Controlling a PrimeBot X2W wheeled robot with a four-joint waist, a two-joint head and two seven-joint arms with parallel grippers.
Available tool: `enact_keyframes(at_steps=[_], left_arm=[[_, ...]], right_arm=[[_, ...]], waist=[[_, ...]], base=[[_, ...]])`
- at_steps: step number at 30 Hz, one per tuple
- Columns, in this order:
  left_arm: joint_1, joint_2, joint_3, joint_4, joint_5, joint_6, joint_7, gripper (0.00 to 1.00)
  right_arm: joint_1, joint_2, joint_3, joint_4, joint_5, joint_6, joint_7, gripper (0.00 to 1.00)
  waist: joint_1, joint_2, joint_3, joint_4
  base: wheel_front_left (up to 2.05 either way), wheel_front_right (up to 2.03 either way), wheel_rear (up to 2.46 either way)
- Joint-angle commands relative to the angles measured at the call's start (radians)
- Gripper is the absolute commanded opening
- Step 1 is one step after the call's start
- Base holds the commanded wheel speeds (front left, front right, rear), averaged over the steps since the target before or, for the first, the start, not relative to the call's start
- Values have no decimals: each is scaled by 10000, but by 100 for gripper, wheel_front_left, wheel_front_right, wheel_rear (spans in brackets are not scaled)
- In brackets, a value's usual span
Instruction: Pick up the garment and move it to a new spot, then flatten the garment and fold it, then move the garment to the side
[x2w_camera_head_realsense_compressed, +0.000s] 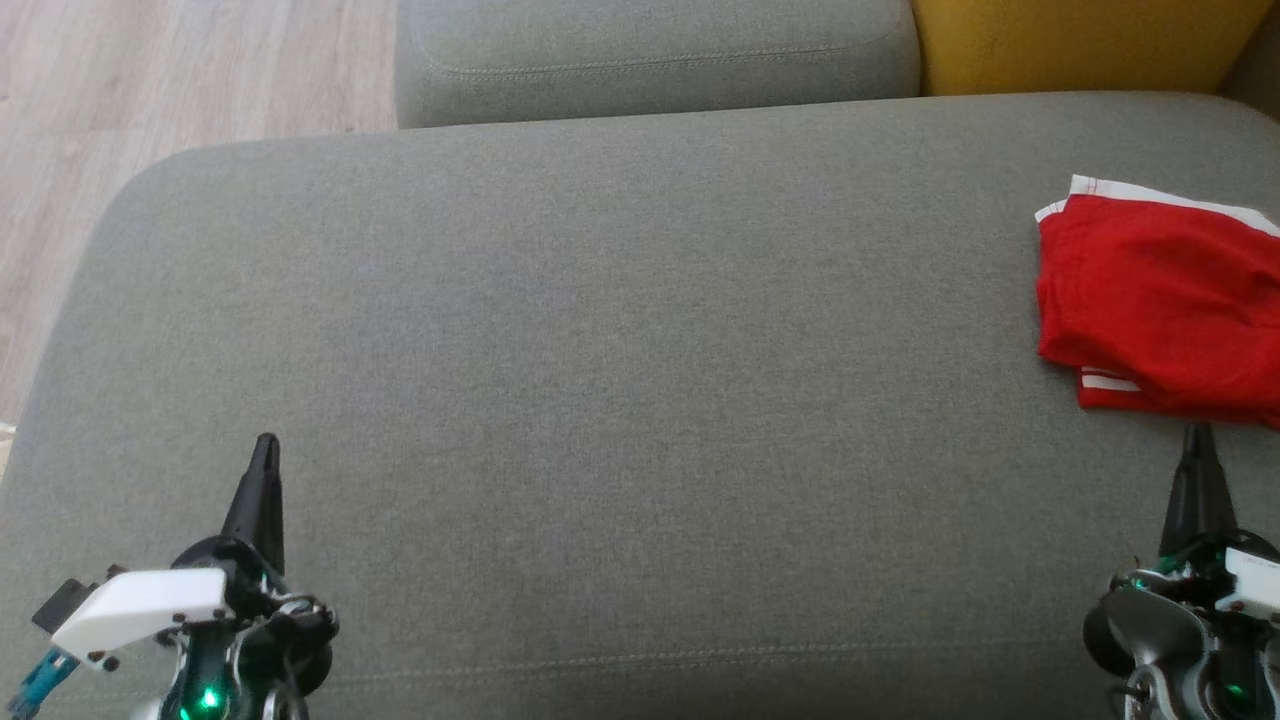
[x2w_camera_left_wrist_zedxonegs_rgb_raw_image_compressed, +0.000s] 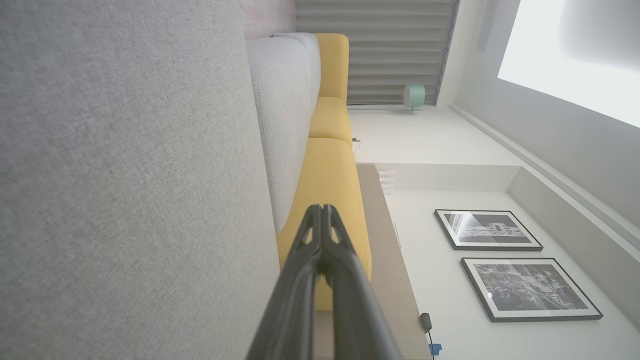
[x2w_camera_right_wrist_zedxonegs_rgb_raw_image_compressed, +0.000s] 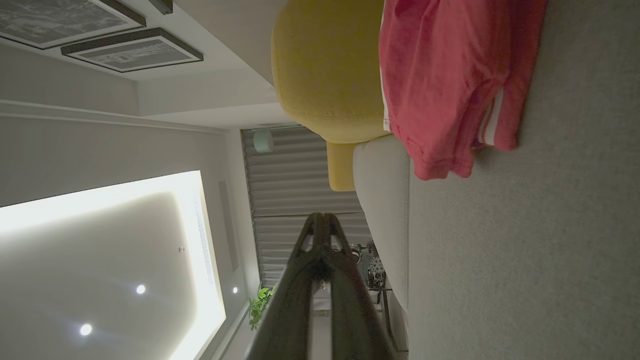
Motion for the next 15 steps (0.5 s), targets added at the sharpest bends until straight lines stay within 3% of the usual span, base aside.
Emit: enact_keyframes(at_steps=[1,15], left_arm=[[-515,128,345,-265,-21,-73,36,0],[-520,81,411,-261,34,-73,89,0]], right_arm=[[-550,-142,196,-410,35,48,77,0],[-554,-100,138,-406,-13,48,124,0]], waist=[[0,0,0,1],[0,0,-1,1]], base=[[0,0,0],[0,0,0]])
